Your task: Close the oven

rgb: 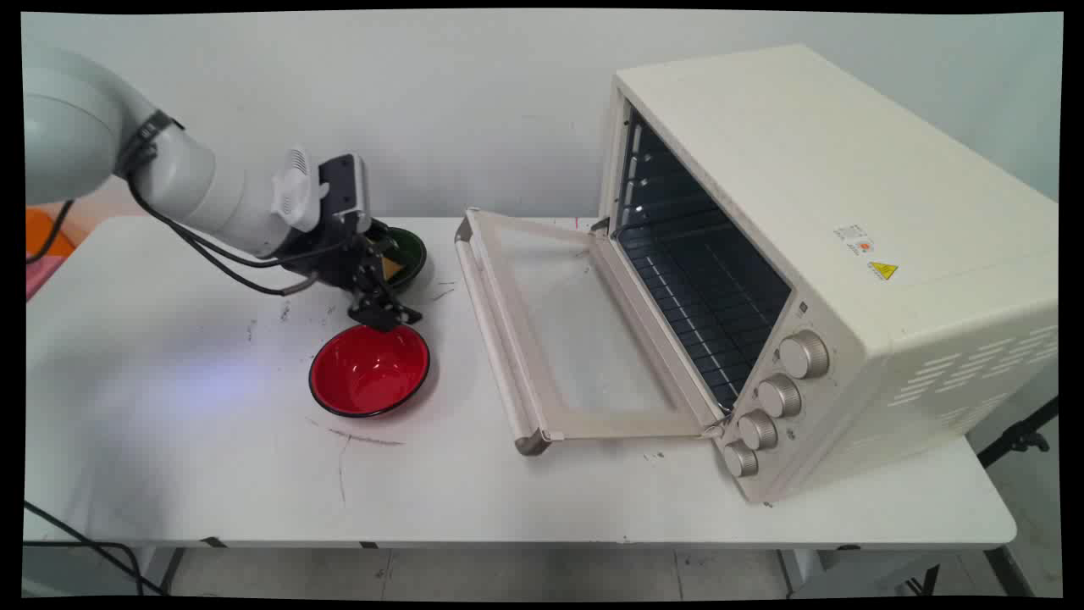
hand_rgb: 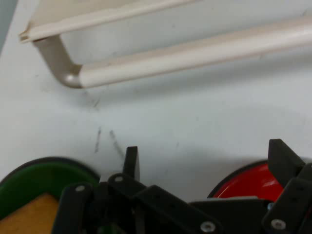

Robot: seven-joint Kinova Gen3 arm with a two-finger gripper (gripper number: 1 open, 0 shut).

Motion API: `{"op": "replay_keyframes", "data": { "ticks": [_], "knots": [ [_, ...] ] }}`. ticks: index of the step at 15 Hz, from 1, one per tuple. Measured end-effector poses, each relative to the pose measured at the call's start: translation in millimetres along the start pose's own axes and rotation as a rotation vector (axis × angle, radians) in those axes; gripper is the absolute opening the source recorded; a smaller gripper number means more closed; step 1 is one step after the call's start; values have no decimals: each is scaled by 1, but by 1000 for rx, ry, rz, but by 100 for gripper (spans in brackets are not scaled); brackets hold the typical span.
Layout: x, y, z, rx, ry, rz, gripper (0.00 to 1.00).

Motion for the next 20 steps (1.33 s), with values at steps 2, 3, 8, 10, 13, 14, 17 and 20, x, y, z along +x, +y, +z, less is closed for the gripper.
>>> {"op": "replay_keyframes", "data": {
  "ticks": [2, 3, 8, 10, 13, 14, 17, 20],
  "knots": [
    [1, 5, 10, -17, 12, -35, 100],
    [2, 7, 16, -26, 17, -50, 100],
    [0, 16, 43, -61, 30, -90, 0],
    [0, 18, 52, -68, 34, -94, 0],
    [0, 19, 64, -77, 42, -107, 0],
    [1, 20, 69, -80, 47, -112, 0],
    [4, 20, 81, -88, 66, -135, 0],
    [8, 18, 91, -92, 90, -166, 0]
  ]
}}
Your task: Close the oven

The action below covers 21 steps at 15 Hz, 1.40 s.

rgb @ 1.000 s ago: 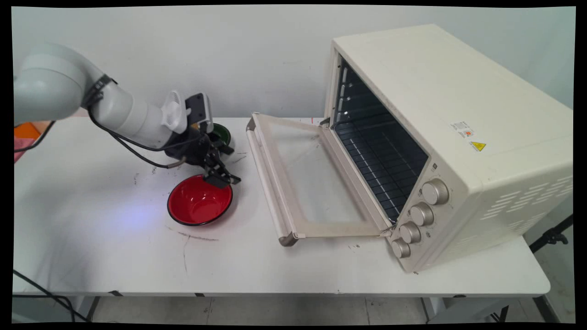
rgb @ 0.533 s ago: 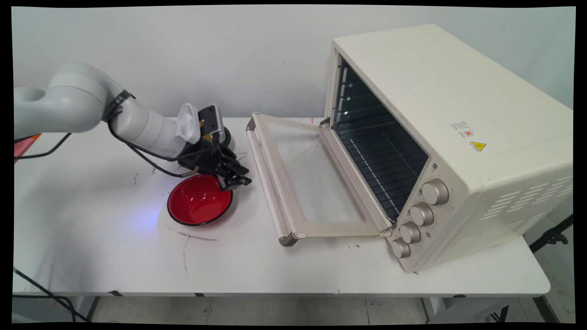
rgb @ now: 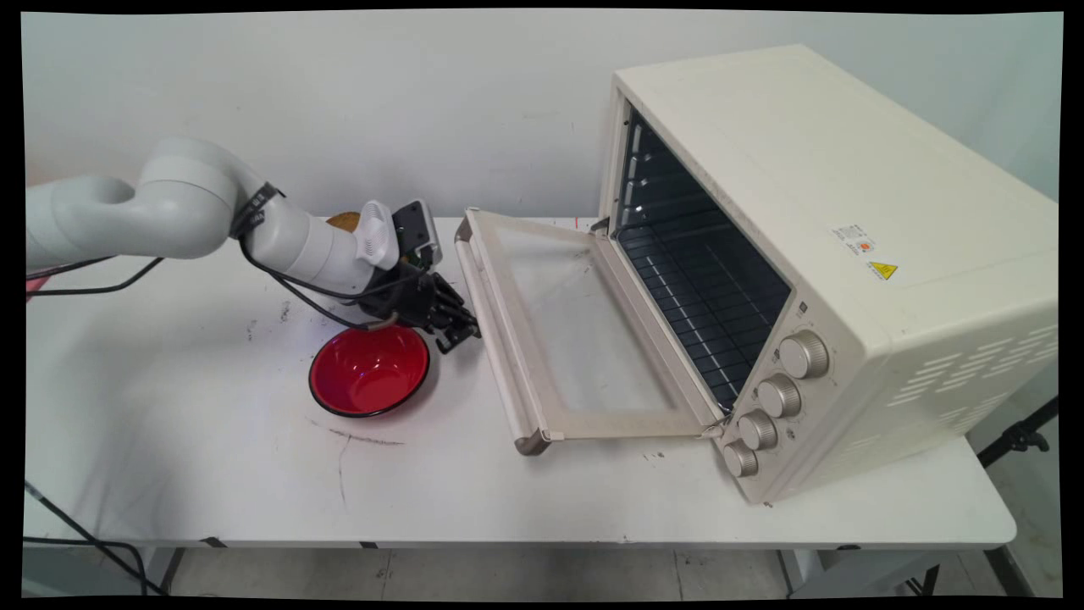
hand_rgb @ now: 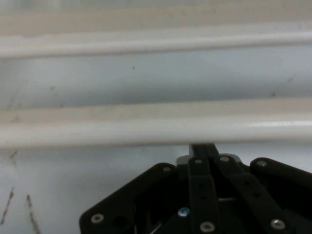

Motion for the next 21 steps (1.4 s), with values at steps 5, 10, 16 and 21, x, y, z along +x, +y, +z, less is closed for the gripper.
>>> {"op": "replay_keyframes", "data": {
  "ticks": [5, 10, 16, 21],
  "knots": [
    [8, -2, 8, -11, 40, -34, 0],
    [24, -3, 7, -28, 92, -52, 0],
    [56, -8, -6, -51, 172, -49, 0],
    [88, -14, -22, -65, 242, -49, 0]
  ]
}}
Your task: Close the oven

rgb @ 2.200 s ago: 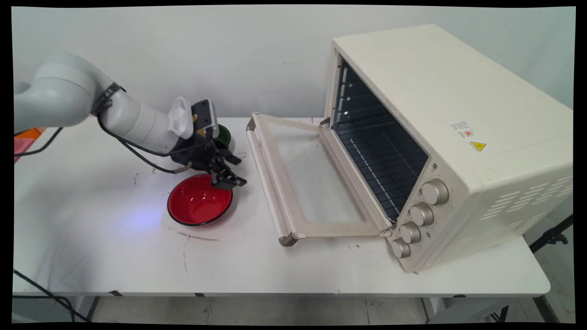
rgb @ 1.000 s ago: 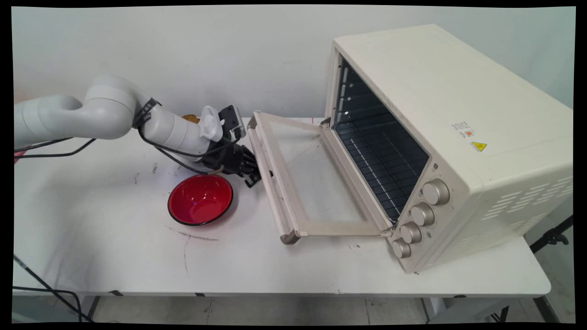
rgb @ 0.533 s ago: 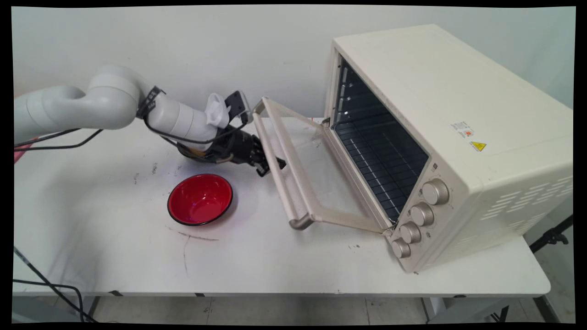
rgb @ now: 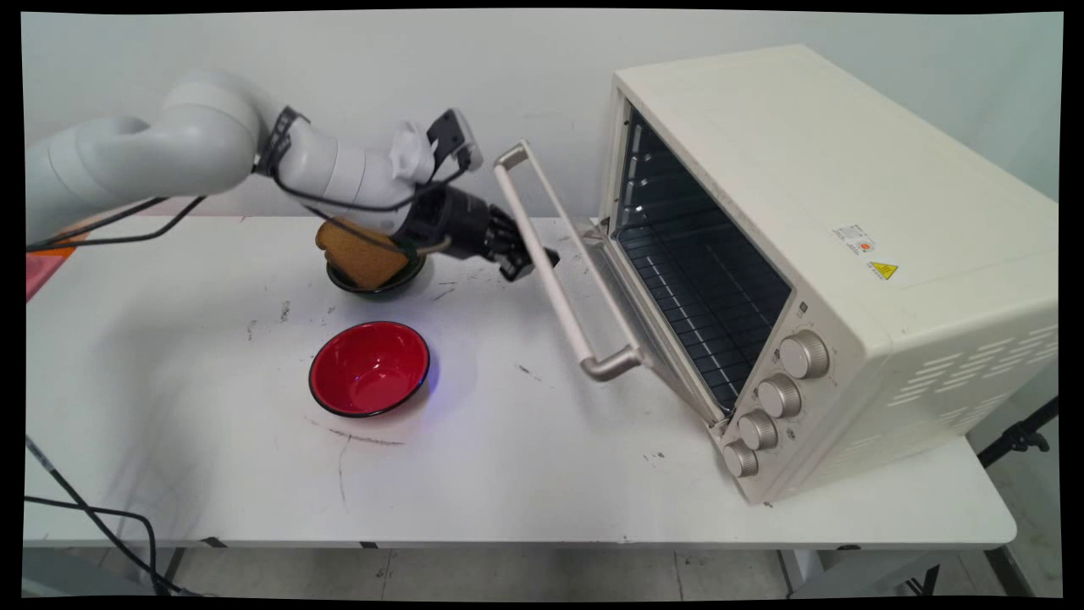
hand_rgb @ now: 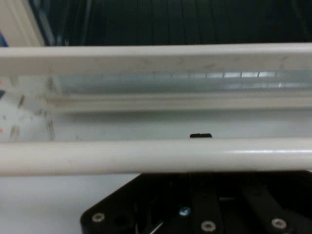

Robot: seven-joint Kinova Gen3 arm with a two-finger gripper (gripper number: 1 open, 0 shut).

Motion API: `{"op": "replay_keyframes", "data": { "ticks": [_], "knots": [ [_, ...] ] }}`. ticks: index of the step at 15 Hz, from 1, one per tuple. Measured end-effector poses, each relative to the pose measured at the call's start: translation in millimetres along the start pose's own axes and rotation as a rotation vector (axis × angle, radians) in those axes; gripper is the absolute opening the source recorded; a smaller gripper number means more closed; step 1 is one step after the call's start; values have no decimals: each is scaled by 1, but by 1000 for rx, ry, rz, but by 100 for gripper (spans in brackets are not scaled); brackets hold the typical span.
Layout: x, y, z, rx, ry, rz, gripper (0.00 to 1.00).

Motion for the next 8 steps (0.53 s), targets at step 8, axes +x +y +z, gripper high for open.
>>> {"op": "replay_keyframes", "data": {
  "ticks": [8],
  "knots": [
    [39, -8, -25, -23, 76, 9, 0]
  ]
}}
